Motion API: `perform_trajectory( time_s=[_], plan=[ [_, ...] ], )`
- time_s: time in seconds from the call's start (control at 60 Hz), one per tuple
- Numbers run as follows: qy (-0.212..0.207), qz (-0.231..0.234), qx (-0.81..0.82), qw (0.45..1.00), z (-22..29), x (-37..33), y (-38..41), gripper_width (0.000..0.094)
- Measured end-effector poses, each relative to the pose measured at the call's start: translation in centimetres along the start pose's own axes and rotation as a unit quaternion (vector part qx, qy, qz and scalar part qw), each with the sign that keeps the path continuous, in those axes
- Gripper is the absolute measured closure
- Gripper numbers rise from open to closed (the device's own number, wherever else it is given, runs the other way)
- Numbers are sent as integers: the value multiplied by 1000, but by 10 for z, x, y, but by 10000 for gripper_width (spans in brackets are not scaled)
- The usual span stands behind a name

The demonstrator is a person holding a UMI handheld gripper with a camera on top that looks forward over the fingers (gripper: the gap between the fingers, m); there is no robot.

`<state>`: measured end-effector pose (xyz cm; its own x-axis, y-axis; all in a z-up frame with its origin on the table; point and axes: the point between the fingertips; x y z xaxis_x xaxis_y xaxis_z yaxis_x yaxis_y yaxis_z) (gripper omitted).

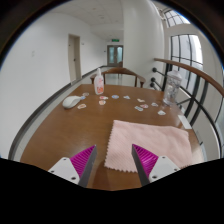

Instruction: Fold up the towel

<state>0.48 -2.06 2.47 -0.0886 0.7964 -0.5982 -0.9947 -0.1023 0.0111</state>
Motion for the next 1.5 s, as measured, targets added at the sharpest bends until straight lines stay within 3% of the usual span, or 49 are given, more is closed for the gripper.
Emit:
perform_trajectory(
  time_s=[0.15,0.25,0.333,0.533,0.6,0.733,0.817,0.917,1.033,1.2,1.233,1.5],
  plan=[
    [37,-2,-16,999,-7,36,9,282],
    [32,28,-3,999,-2,50,24,585],
    [25,8,-1,1000,1,54,13,871],
    [19,12,14,1000,3,53,8,934],
    [-15,8,11,1000,23,41,-2,935],
    [-92,-46,18,995,73,1,-66,935],
    [-109,-95,31,989,81,-19,-125,933],
    [-72,-129,40,988,52,-14,-177,918],
    [-26,-135,55,989,12,3,-209,897],
    [-46,-125,75,988,11,-13,-219,79],
    [-53,-124,77,988,9,-19,-219,123],
    [-105,-101,67,987,18,-94,-174,101]
  ],
)
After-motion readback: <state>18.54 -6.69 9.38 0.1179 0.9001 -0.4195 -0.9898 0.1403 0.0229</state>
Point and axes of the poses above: the point between the fingertips, and its own axes, seen from behind it with the camera up: y to the left, z up, x forward, the way the camera looks, and after that the axes turned 2 degrees about x, right-handed
